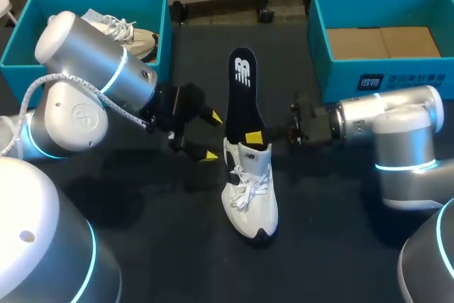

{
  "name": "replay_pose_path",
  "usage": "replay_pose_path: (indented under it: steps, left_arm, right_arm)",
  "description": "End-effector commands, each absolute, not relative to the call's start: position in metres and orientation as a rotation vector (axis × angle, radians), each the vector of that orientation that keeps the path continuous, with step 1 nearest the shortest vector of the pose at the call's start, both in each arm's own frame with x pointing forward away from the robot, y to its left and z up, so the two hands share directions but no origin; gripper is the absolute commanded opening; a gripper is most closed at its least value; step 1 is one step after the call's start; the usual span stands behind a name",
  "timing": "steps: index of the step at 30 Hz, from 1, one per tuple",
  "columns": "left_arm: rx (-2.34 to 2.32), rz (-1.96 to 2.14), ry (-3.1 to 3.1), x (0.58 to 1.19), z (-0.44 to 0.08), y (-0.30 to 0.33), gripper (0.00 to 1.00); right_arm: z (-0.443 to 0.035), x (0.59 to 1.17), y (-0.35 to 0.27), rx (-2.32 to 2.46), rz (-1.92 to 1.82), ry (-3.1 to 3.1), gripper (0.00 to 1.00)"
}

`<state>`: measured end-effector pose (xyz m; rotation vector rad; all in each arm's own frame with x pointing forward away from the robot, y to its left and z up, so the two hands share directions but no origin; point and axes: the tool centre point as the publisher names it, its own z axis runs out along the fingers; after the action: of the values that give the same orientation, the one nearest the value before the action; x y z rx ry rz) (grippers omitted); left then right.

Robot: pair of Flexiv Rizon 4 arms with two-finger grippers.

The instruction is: Take the shoe out of the shoebox, open the shoe tongue, remove and reinsert the insole, then place the shoe into the shoebox

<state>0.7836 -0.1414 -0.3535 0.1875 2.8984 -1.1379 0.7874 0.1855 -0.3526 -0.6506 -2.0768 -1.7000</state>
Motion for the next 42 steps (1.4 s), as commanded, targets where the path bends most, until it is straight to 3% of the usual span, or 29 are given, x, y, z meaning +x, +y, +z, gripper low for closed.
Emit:
replay_pose_path:
  steps: [1,14,15,16,17,20,42]
  left_arm:
    - [0.186,-1.138,2.897,0.782,-0.354,-0.14,1.0]
    - [0.192,-1.143,2.901,0.781,-0.355,-0.14,1.0]
    - [0.194,-1.144,2.902,0.782,-0.355,-0.14,1.0]
    - [0.196,-1.144,2.902,0.782,-0.355,-0.14,1.0]
    - [0.198,-1.144,2.902,0.782,-0.355,-0.141,1.0]
    - [0.204,-1.145,2.903,0.783,-0.355,-0.142,1.0]
    - [0.215,-1.143,2.91,0.781,-0.355,-0.143,1.0]
  right_arm:
    - [-0.364,0.789,0.19,-0.648,-1.677,-2.078,0.0]
    - [-0.366,0.78,0.187,-0.692,-1.637,-2.096,0.0]
    - [-0.365,0.781,0.187,-0.691,-1.64,-2.1,0.03]
    - [-0.364,0.783,0.187,-0.687,-1.644,-2.105,0.16]
    - [-0.362,0.784,0.187,-0.686,-1.647,-2.107,0.23]
    - [-0.36,0.785,0.186,-0.681,-1.652,-2.116,0.31]
    - [-0.334,0.801,0.191,-0.634,-1.691,-2.174,0.36]
